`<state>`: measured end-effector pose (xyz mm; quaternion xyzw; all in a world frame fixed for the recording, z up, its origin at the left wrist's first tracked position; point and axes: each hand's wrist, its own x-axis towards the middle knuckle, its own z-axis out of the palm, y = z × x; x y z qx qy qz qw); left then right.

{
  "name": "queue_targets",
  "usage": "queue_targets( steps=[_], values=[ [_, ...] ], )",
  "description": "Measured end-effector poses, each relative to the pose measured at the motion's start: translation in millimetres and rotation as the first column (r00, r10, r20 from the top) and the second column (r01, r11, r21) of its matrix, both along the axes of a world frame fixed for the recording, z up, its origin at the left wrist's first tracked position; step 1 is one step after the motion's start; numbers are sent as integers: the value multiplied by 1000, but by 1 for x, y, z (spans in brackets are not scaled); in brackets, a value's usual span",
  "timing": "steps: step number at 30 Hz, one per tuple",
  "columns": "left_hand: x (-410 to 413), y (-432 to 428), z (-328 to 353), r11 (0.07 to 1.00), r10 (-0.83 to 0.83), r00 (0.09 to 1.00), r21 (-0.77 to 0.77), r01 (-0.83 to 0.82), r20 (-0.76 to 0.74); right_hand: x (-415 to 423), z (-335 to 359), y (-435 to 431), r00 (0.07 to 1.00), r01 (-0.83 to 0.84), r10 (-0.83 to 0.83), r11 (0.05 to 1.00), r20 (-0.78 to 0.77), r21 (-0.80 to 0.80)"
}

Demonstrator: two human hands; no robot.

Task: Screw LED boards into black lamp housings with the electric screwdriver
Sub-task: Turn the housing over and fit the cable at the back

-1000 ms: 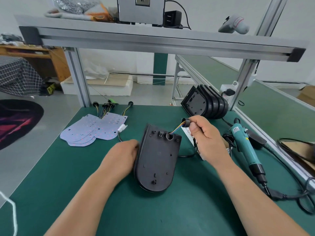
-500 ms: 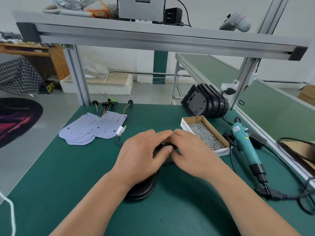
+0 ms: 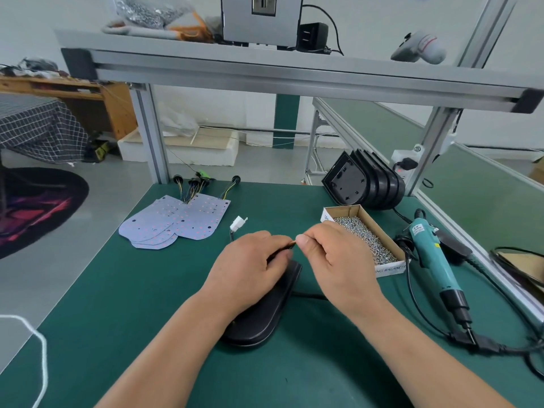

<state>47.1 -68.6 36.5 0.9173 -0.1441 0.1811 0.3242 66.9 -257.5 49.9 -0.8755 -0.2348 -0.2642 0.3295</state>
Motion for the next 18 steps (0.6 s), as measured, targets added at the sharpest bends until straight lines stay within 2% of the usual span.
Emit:
queue_targets(
  steps=[6, 18],
  values=[
    [0, 5, -5, 994, 66, 991, 90, -56, -118, 1, -4, 1, 999, -17, 18, 1000, -27, 18],
    [5, 5, -13, 977, 153, 979, 173, -129, -137, 0, -4, -2, 998, -25, 27, 998, -48, 51]
  ],
)
